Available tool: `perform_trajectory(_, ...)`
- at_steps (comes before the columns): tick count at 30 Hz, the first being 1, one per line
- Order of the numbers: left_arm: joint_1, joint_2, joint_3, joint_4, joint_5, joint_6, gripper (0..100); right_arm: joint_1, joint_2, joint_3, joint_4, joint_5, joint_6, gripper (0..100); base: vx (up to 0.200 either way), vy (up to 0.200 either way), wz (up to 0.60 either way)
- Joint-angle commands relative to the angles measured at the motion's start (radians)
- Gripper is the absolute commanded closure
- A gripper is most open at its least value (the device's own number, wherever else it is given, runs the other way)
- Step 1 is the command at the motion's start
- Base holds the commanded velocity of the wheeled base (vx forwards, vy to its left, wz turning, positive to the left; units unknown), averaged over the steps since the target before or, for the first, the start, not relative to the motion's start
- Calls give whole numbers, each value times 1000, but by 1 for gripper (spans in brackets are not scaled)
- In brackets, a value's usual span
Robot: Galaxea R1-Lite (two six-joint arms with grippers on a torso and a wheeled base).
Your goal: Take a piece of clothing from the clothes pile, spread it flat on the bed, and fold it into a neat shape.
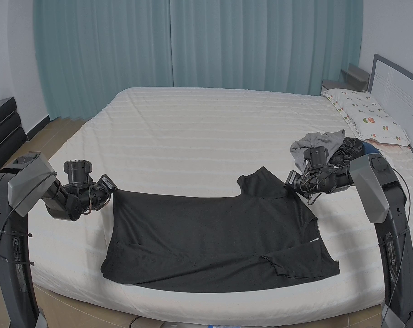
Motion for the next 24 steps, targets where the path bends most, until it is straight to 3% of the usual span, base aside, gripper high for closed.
perform_trajectory(1, 2, -3, 0, 1, 1, 0, 100, -6, -4, 3, -1, 2, 5, 100, 0, 0, 0)
perform_trajectory(10, 14, -45, 19, 6, 4, 3, 100, -31, -76, 90, -33, 14, 15, 100, 0, 0, 0)
perform_trajectory(18, 16, -63, 33, 4, 5, 6, 100, -44, -159, 282, -254, 43, 21, 100, 0, 0, 0)
perform_trajectory(24, 28, -65, 36, 4, 5, 29, 100, -57, -176, 318, -343, 46, 25, 100, 0, 0, 0)
